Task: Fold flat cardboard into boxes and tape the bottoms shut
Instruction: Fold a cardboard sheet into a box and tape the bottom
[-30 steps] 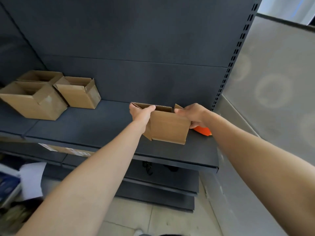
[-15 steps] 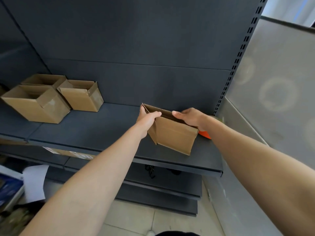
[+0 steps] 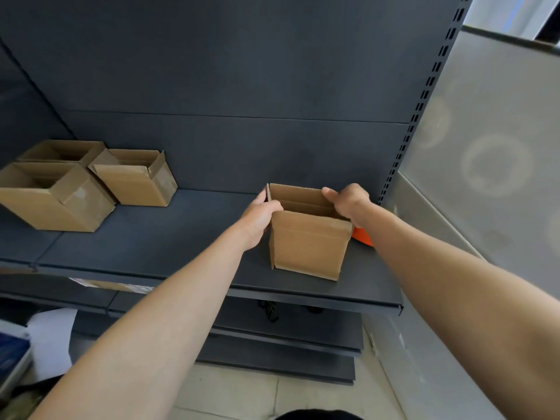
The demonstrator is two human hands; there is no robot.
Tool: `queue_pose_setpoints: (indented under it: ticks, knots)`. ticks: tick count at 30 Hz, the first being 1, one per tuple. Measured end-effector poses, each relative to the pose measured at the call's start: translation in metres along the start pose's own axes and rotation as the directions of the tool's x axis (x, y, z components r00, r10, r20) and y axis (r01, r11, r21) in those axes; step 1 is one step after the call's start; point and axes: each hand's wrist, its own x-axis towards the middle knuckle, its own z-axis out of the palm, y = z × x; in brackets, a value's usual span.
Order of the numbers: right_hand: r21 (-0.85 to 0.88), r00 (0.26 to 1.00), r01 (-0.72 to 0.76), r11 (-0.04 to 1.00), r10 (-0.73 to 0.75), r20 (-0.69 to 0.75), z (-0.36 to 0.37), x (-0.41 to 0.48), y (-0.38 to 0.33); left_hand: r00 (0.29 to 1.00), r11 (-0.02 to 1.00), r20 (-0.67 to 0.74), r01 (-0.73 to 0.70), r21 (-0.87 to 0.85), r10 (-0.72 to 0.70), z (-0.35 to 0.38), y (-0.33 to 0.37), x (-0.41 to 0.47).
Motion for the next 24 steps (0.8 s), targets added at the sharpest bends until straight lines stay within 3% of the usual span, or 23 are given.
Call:
queue_pose_setpoints:
  ticks: [5, 10, 18, 24]
  knots:
    - [-0.017, 0.993, -0.013, 1.0, 0.011, -0.121, -0.002, 0.003, -0.002, 0.999, 0.999, 0.044, -0.013, 0.03, 0.011, 0.0, -0.007, -0.004]
    - [-0.071, 0.999, 0.044, 0.996, -0.046, -0.027, -0.008, 0.004, 0.0, 0.999, 0.999, 0.037, -0.019, 0.049, 0.017, 0.002, -0.007, -0.005]
    - [-0.131, 0.995, 0.012, 0.991, -0.024, -0.095, -0.017, 0.003, 0.006, 0.993, 0.995, 0.121, -0.004, 0.095, -0.008, 0.003, -0.002, -0.007]
    - [-0.141, 0.995, -0.001, 0.99, -0.013, -0.099, -0.019, 0.002, 0.005, 0.998, 0.993, 0.019, -0.061, 0.104, 0.06, 0.006, -0.004, -0.011]
